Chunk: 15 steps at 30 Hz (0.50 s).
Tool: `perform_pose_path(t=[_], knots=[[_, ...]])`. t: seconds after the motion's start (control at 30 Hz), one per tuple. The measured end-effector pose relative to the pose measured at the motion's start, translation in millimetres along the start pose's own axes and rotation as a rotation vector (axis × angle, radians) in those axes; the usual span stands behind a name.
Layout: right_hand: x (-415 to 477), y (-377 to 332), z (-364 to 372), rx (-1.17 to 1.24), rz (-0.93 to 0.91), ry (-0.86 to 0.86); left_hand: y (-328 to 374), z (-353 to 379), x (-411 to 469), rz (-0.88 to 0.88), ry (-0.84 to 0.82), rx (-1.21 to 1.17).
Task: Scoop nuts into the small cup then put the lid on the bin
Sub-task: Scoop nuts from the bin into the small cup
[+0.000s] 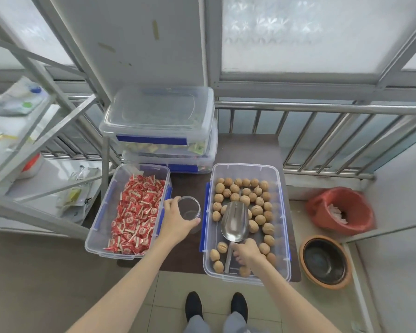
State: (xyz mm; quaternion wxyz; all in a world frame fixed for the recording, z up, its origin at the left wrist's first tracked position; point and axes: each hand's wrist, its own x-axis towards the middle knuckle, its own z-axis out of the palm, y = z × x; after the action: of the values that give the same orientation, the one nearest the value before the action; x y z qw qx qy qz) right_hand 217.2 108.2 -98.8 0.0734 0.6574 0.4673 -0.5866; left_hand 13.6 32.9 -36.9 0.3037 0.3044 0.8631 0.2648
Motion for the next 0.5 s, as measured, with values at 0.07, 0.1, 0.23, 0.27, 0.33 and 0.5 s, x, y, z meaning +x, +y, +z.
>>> perform_pose_path(t=[0.07, 0.1, 0.23, 0.27, 0.33, 0.5], knots=[[-2.1, -1.6, 4.3, 0.020, 0.042, -0.014, -3.0, 0.7, -1.3, -0.027, 0.006, -0.038], [-2.8, -1.5, 7.0, 0.021, 0.053, -0.008, -3.6, -0.1, -2.0, -0.037, 0.003, -0.050], [-2.0, 0.5, 13.9, 0.016, 0.056, 0.054, -3.6, -4.6, -0.1, -0.050, -0.004, -0.078], [-4.0, 0.1, 14.9, 0.031, 0.049, 0.039, -3.5, -4.8, -0.1, -0.047, -0.002, -0.080], [-6.0, -2.2, 17.7, 0.052, 0.048, 0.003, -4.5, -3.2, 0.1, -0.046, 0.008, -0.086], [-8.0, -3.9, 23.6, 0.052, -0.023, 0.038, -6.2, 0.5, 1.9, -0.050, 0.013, -0.089]])
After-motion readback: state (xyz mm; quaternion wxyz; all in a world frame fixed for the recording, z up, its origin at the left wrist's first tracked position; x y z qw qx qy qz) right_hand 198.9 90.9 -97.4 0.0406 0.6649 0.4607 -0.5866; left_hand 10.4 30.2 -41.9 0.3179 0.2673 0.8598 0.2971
